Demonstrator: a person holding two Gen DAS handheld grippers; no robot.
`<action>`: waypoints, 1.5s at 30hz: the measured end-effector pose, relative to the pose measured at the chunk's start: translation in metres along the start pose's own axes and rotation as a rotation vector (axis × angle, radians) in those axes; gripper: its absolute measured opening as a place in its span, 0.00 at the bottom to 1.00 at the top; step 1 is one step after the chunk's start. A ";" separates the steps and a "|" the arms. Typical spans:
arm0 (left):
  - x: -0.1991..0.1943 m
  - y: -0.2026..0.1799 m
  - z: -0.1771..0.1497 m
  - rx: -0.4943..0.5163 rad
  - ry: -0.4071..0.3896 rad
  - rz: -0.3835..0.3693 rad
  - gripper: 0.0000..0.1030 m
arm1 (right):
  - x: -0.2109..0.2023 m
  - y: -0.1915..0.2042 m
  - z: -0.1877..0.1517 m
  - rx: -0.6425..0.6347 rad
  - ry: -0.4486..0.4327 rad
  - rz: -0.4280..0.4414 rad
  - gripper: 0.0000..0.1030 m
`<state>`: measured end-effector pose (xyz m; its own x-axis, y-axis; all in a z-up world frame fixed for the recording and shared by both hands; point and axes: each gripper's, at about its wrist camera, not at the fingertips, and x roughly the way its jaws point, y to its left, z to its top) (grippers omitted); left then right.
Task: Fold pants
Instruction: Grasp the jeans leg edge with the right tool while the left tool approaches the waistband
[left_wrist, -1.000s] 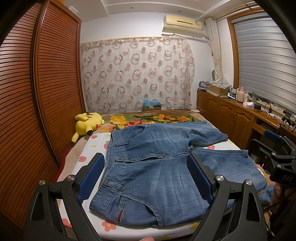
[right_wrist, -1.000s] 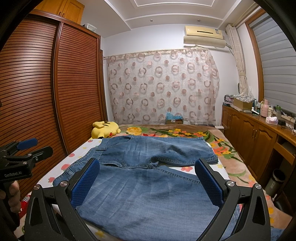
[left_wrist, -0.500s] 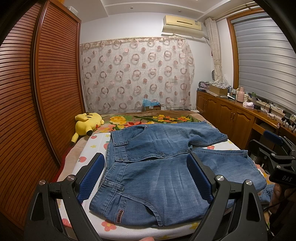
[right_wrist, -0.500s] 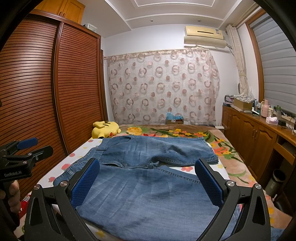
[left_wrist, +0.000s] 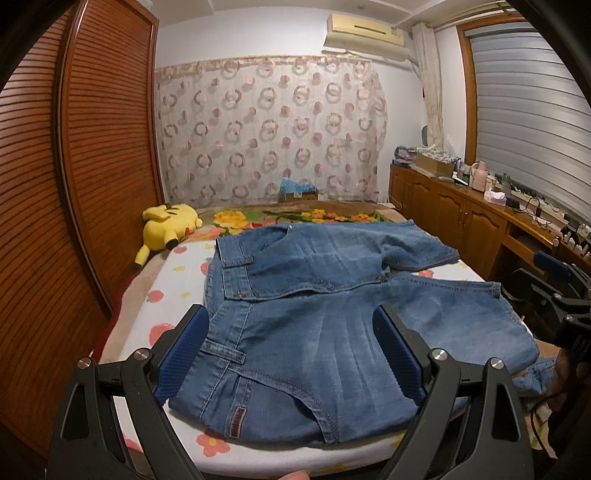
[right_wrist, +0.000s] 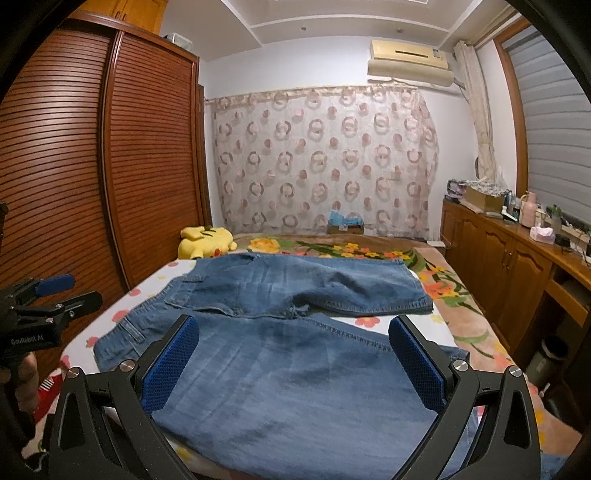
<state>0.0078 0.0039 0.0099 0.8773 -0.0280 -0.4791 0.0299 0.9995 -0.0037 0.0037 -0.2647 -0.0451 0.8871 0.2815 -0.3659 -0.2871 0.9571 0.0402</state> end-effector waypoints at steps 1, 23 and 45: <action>0.003 0.001 -0.003 0.000 0.005 -0.002 0.88 | 0.001 0.000 0.000 -0.001 0.004 -0.002 0.99; 0.062 0.069 -0.064 -0.075 0.151 0.055 0.88 | 0.016 -0.043 0.004 0.018 0.237 -0.142 0.94; 0.090 0.081 -0.091 -0.084 0.254 0.068 0.88 | -0.006 -0.036 0.012 0.141 0.409 -0.161 0.77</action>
<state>0.0459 0.0836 -0.1133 0.7274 0.0326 -0.6855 -0.0741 0.9968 -0.0313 0.0130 -0.2998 -0.0332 0.6924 0.1048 -0.7139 -0.0798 0.9944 0.0686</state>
